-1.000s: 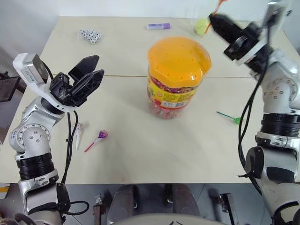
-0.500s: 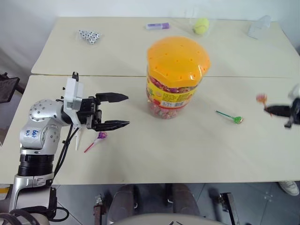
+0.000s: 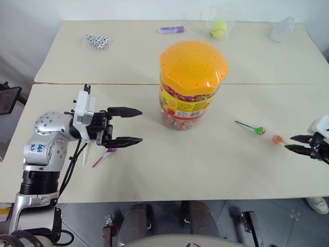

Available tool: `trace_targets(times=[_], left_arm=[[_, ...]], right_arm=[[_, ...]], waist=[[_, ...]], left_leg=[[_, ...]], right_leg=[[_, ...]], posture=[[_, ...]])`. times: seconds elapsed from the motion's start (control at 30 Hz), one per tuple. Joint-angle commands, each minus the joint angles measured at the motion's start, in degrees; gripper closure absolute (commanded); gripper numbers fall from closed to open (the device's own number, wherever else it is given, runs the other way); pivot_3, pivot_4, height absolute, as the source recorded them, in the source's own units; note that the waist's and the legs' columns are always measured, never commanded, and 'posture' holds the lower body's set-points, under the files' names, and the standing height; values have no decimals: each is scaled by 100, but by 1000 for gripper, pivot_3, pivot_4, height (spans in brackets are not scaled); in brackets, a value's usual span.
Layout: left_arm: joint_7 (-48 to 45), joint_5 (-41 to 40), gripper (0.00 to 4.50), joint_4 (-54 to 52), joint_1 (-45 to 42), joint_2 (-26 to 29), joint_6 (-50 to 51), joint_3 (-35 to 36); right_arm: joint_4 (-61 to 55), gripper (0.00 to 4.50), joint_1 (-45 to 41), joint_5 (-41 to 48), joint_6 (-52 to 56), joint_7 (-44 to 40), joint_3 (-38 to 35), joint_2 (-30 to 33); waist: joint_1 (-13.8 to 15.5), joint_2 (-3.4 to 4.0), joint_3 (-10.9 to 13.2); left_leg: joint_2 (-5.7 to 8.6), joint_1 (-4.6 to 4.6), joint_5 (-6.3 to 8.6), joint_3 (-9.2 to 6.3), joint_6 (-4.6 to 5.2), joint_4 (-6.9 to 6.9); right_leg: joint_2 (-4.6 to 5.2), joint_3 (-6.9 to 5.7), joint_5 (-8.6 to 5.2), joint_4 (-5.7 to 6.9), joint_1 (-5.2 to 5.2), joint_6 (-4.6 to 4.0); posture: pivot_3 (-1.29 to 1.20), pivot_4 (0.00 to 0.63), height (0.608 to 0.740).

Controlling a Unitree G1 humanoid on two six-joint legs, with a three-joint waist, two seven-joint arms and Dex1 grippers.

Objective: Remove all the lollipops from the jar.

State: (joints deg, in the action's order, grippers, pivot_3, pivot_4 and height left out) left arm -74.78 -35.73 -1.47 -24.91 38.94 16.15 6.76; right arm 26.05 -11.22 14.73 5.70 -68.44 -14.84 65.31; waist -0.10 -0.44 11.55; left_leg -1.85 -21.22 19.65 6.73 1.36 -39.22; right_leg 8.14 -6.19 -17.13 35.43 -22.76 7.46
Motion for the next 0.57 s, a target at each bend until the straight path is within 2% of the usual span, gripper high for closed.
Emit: trace_targets(times=[0.03, 0.1, 0.13, 0.17, 0.27, 0.33, 0.43, 0.57], left_arm=[[289, 200, 528, -144, 291, 163, -223, 328], [523, 398, 528, -168, 505, 233, -378, 472], [639, 484, 528, -185, 605, 268, -425, 533], [736, 546, 528, -215, 747, 299, -511, 634], [1111, 821, 528, -298, 1223, 419, -679, 914], [1332, 940, 528, -446, 1632, 412, -807, 1129], [1752, 1087, 528, -850, 2321, 321, -868, 1429], [2021, 1023, 528, -1247, 2871, 185, -898, 1649]], right_arm=[[-867, 1217, -85, 943, -225, -538, -623, -269], [-1518, 562, -117, 1632, -80, -965, -799, -538], [-1756, 196, -138, 1698, -128, -977, -765, -647], [-2067, 19, -155, 1860, -31, -1033, -666, -775], [-2760, 19, -266, 2096, 74, -1247, -178, -1140], [-2883, 19, -341, 1923, -270, -1411, 207, -1446], [-2719, 19, -404, 1616, -788, -1569, 650, -1873], [-2304, 19, -510, 1370, -1256, -1494, 808, -2224]], waist=[[2, 0, 0], [-15, 0, 0], [-13, 0, 0], [-14, 0, 0], [-3, 0, 0], [-2, -1, 0], [12, -1, 0], [50, -1, 0]], left_leg=[[0, 0, 0, 0, 0, 0], [-3, 1, 0, -11, 0, 1], [-2, 2, 1, -10, -1, 1], [-2, 2, 1, -13, -1, 1], [-6, 3, 2, -17, 1, 1], [-3, 2, 4, -19, 2, 1], [7, 0, 8, -24, 8, 1], [20, -5, 11, -29, 14, -1]], right_leg=[[0, -1, 0, 0, 0, 0], [-2, -3, 0, 1, 0, 0], [-6, -3, 0, 2, 0, 0], [-6, -4, 0, 2, 0, 0], [0, -6, 0, 5, 0, 0], [6, -8, 0, 5, 0, 0], [25, -18, 1, 8, 0, 1], [41, -33, 4, 8, 4, 6]], posture=[[0, 150, 740], [0, 150, 740], [0, 150, 740], [0, 150, 740], [0, 150, 740], [0, 150, 740], [0, 150, 740], [0, 150, 740]])
